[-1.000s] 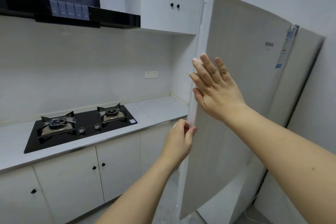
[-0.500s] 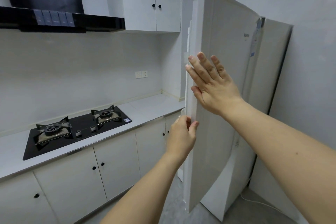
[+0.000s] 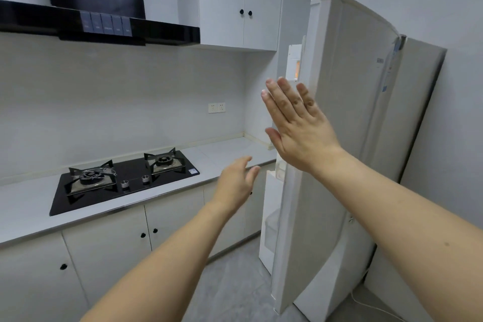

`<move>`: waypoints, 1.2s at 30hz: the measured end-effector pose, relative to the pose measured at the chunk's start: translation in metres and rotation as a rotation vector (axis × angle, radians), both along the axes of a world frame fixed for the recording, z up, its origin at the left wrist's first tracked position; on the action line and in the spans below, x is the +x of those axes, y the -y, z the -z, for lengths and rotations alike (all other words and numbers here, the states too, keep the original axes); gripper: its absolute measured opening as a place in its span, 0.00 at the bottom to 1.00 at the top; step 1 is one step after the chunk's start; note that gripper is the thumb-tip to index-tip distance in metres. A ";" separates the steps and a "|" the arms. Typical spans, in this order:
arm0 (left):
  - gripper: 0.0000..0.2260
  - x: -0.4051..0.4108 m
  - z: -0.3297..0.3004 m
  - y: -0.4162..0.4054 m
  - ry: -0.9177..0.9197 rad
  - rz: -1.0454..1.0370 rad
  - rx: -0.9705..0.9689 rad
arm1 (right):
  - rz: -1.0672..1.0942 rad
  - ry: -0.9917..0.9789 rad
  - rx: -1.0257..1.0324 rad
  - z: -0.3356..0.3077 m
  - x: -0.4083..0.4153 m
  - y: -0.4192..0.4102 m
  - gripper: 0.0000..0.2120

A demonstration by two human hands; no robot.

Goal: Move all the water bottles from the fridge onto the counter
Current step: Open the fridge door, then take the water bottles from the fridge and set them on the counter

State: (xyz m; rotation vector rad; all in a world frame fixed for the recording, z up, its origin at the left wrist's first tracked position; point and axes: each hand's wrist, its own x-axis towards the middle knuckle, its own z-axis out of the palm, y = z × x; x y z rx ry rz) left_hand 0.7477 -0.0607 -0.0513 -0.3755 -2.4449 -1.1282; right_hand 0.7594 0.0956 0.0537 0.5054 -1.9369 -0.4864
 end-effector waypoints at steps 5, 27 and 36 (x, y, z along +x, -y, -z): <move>0.21 -0.037 -0.017 0.064 -0.025 -0.110 -0.170 | -0.011 0.126 -0.031 0.007 -0.033 0.047 0.32; 0.25 -0.312 -0.043 0.286 -0.004 -0.019 -0.527 | 0.180 0.904 -0.496 0.042 -0.282 0.204 0.34; 0.26 -0.437 -0.020 0.216 0.038 0.183 -0.536 | 0.393 0.943 -0.593 0.071 -0.380 0.145 0.36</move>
